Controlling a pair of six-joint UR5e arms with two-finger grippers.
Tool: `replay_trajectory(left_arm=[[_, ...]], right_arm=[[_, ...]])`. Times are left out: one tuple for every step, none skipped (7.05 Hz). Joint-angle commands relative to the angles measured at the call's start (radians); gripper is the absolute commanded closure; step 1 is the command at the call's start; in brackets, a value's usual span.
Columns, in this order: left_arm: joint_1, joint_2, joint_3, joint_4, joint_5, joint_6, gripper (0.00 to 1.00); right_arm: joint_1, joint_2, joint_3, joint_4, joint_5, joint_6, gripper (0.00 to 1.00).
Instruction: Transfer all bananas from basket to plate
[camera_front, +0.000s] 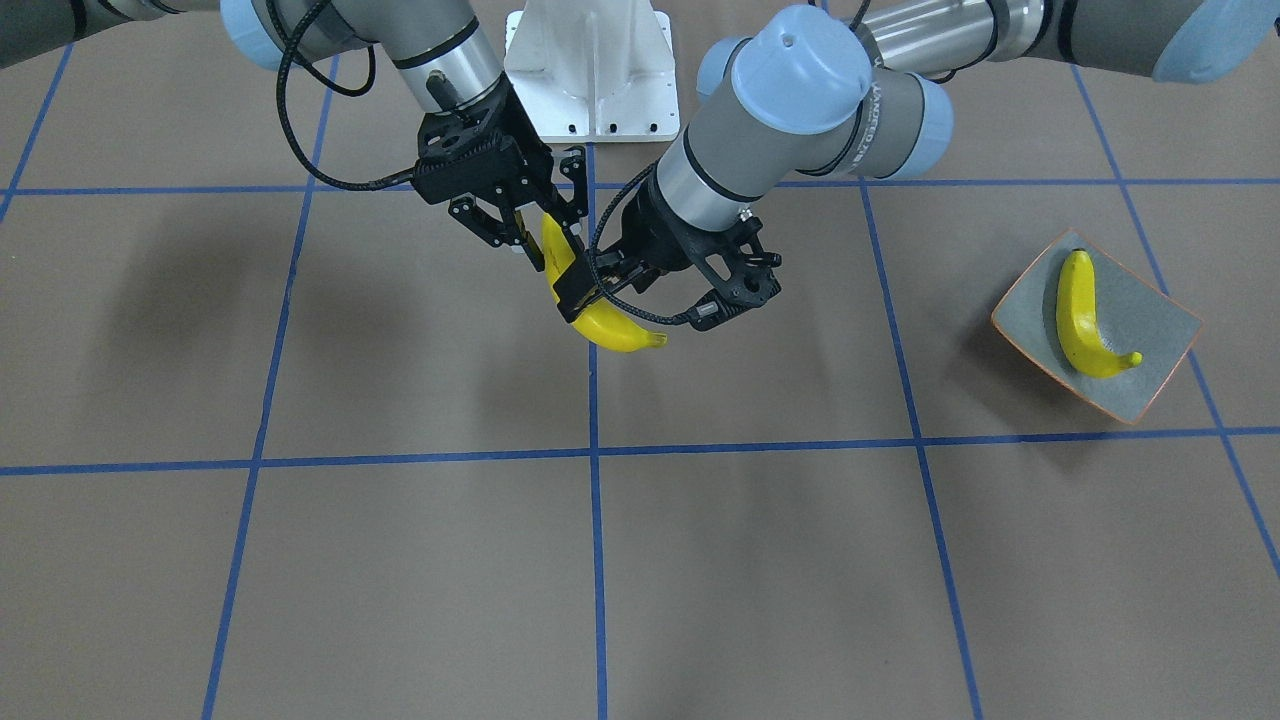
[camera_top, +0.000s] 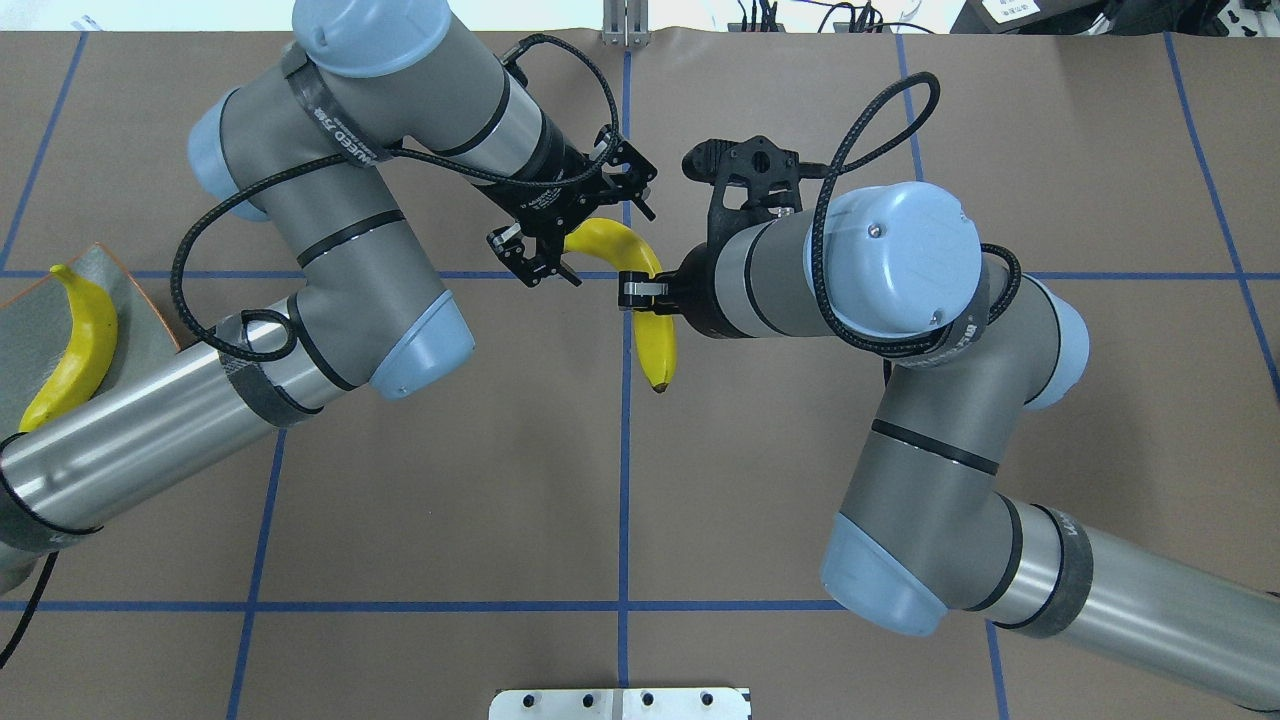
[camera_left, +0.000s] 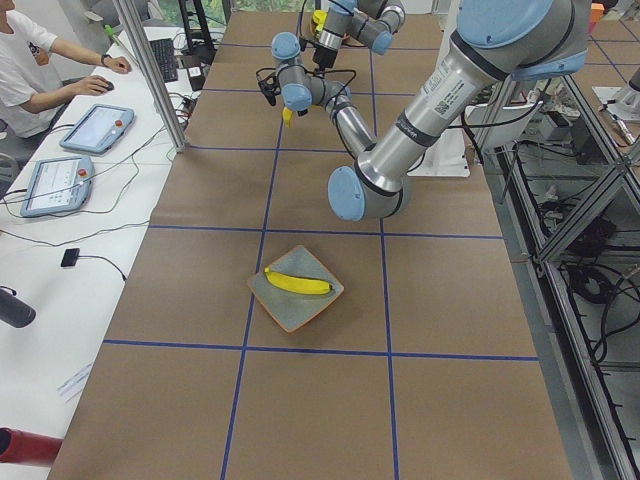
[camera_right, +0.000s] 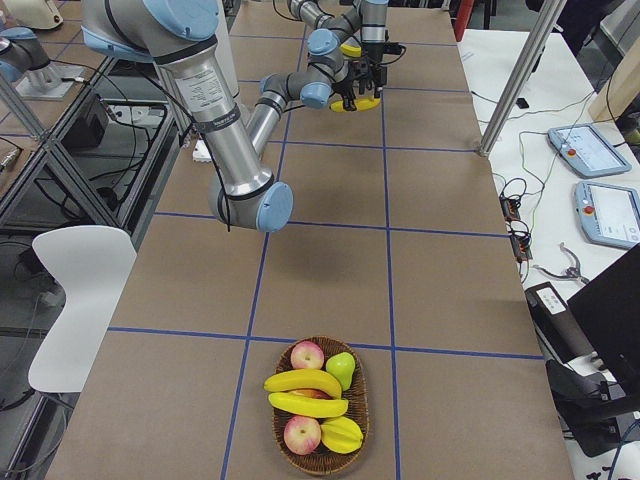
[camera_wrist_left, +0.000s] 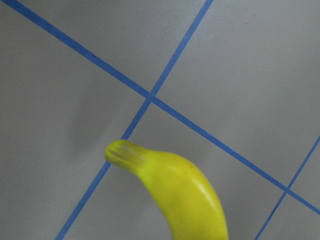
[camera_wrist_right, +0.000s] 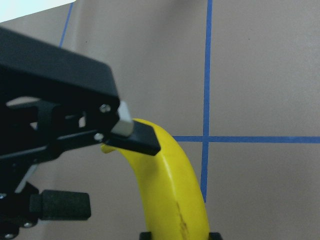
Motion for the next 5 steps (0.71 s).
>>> replay_trajectory(left_arm=[[0.0, -0.003, 0.006, -0.003, 0.001, -0.003, 0.02], [0.002, -0.004, 0.014, -0.003, 0.001, -0.003, 0.08], [0.006, -0.004, 0.015, -0.003, 0.002, -0.003, 0.12], [0.008, -0.004, 0.015, -0.003, 0.007, -0.004, 0.14], [0.008, -0.006, 0.015, -0.003, 0.007, -0.016, 0.26]], right_arm=[[-0.012, -0.009, 0.023, -0.005, -0.017, 0.0, 1.0], [-0.012, -0.009, 0.028, -0.006, -0.017, 0.0, 1.0], [-0.012, -0.009, 0.031, -0.006, -0.017, 0.0, 1.0], [-0.012, -0.009, 0.033, -0.006, -0.017, 0.0, 1.0], [-0.012, -0.009, 0.033, -0.006, -0.017, 0.0, 1.0]])
